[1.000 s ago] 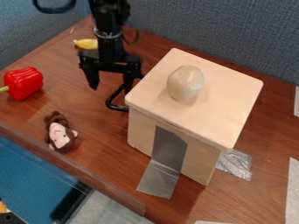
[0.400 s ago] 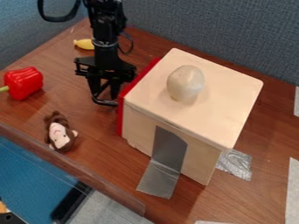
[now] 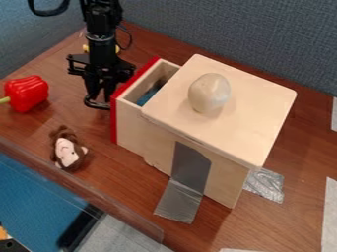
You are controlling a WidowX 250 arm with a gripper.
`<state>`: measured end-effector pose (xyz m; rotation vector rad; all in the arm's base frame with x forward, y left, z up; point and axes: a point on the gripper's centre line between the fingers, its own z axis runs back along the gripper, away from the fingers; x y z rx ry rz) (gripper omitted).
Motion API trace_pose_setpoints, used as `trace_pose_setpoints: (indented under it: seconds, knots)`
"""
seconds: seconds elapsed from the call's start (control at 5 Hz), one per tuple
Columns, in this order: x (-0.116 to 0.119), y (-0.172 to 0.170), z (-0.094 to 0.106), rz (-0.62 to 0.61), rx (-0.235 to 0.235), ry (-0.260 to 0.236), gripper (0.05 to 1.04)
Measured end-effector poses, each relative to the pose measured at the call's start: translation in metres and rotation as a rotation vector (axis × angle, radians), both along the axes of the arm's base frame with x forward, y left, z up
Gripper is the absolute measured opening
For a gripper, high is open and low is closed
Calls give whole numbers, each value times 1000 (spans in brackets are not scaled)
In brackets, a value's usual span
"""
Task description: Open the drawer
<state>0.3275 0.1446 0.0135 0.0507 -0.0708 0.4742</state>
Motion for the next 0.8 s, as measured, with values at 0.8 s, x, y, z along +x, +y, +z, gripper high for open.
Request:
trace_pose_setpoints:
  seconds: [0.8]
  knots:
    - [-10, 47, 5, 102, 2, -13, 638]
